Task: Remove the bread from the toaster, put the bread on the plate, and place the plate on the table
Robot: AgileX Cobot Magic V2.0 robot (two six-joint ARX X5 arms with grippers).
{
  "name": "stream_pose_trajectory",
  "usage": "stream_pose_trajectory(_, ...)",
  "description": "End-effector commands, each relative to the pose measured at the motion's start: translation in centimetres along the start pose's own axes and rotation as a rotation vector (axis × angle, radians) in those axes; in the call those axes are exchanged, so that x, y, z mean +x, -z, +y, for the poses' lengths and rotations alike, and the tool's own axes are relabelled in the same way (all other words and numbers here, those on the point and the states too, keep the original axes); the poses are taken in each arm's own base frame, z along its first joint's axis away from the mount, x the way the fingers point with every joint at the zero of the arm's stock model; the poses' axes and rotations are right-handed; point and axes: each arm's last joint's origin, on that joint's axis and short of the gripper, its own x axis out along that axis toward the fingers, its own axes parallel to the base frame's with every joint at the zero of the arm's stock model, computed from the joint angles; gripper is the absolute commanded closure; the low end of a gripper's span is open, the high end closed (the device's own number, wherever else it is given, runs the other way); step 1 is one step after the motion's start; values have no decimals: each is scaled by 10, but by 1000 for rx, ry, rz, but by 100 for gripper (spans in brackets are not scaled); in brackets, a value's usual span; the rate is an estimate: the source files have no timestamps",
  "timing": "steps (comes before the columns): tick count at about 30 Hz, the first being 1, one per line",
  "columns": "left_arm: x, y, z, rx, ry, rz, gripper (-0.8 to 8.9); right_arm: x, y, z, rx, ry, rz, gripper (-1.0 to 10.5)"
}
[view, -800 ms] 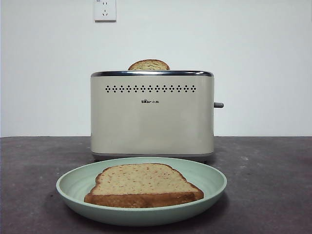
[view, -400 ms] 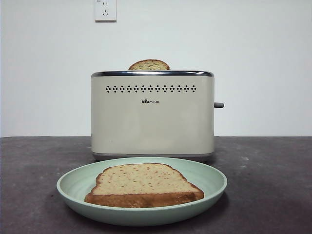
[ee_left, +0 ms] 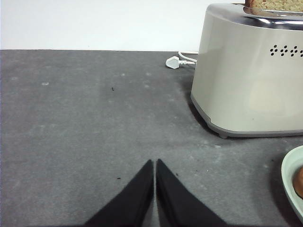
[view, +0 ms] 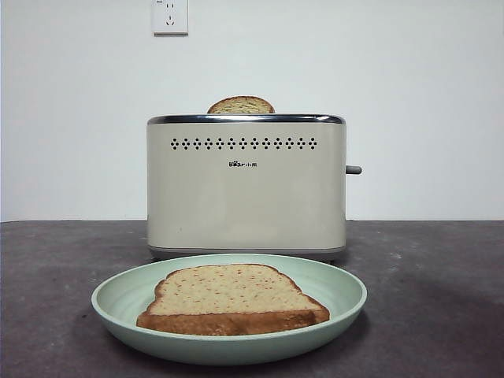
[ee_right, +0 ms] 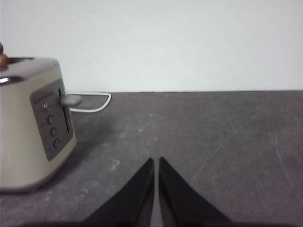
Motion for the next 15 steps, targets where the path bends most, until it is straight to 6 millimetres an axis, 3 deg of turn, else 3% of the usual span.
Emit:
stream_pose_trajectory(1,2,7,1,-6,-6,15,807,0,5,-1,6,7,20,941)
stream_pose_trajectory(9,2,7,1,-6,-6,15,807,-2,21,-2,26,19,181,941)
stream_pose_trajectory(15,2,7,1,-6,-6,15,807,-1,19,-1,28,14,162,941)
